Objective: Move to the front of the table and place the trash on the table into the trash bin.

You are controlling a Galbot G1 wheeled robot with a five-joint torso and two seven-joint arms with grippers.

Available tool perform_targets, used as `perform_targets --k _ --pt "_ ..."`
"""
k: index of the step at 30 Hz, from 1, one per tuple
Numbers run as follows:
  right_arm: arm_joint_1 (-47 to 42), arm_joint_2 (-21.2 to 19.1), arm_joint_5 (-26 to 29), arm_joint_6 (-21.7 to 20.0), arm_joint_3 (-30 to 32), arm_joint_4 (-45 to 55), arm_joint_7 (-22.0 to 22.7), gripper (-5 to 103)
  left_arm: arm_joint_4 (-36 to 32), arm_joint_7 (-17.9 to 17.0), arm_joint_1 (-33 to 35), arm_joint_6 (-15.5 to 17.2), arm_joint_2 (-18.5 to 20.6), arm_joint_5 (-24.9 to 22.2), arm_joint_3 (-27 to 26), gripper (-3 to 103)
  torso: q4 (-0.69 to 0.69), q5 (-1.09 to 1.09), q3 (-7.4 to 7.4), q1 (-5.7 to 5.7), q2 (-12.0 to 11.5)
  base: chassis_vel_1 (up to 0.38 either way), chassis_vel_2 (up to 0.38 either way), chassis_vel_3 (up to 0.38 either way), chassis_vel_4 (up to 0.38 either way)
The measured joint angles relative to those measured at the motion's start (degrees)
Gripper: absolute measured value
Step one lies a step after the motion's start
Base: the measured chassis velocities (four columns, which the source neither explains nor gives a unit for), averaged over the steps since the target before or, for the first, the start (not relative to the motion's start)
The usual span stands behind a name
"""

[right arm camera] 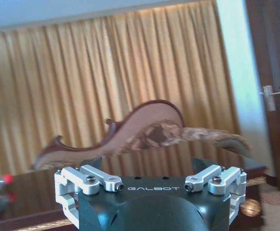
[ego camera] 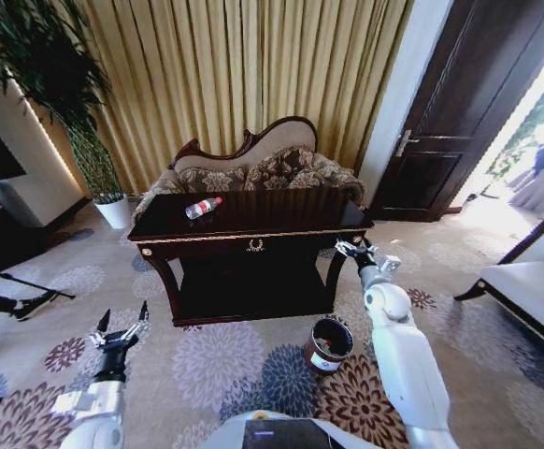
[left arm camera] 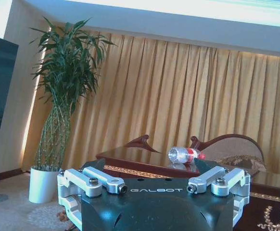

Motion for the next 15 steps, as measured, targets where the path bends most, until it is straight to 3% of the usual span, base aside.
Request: perform_targets --k 6,8,9,10,12,13,15 --pt "-3.3 0.9 0.8 -0.6 -1.5 5.4 0.0 100 -2.5 -4.6 -1.9 4.3 2.9 0.8 -0.9 100 0.00 -0.01 0.00 0.00 0.0 0.000 0.000 0.000 0.000" --pt "-4.5 1.1 0.9 -0.9 -2.1 7.8 0.0 100 -5.3 -7.8 -3.6 8.3 5.3 0.7 -1.2 100 0.00 0.00 0.00 0.00 0.0 0.000 0.000 0.000 0.000" --pt "-4.5 1.1 0.9 -0.9 -2.1 7.8 0.0 100 -5.3 -7.8 -3.6 8.3 5.3 0.7 -1.2 100 0.00 0.00 0.00 0.00 0.0 0.000 0.000 0.000 0.000" --pt "-5.0 1.1 0.9 -1.3 -2.5 8.9 0.2 100 -7.3 -10.0 -4.9 12.0 7.3 -0.5 -1.3 100 -0.01 0.00 0.00 0.00 0.0 0.000 0.000 0.000 0.000" --pt "-5.2 1.1 0.9 -1.5 -2.7 9.2 0.3 100 -8.0 -10.8 -5.4 13.3 8.0 -0.8 -1.2 100 -0.01 0.01 0.00 0.00 0.0 0.000 0.000 0.000 0.000" --pt "-5.6 1.0 0.7 -2.1 -3.0 9.7 0.6 100 -9.2 -12.1 -6.0 16.3 9.2 -1.4 -1.1 100 -0.01 0.01 0.00 0.00 0.0 0.000 0.000 0.000 0.000" --pt "-6.1 0.5 0.4 -3.4 -3.4 10.5 0.9 100 -10.4 -13.6 -6.4 19.1 10.2 -1.9 -0.6 100 -0.01 0.00 0.00 0.00 0.0 0.000 0.000 0.000 0.000"
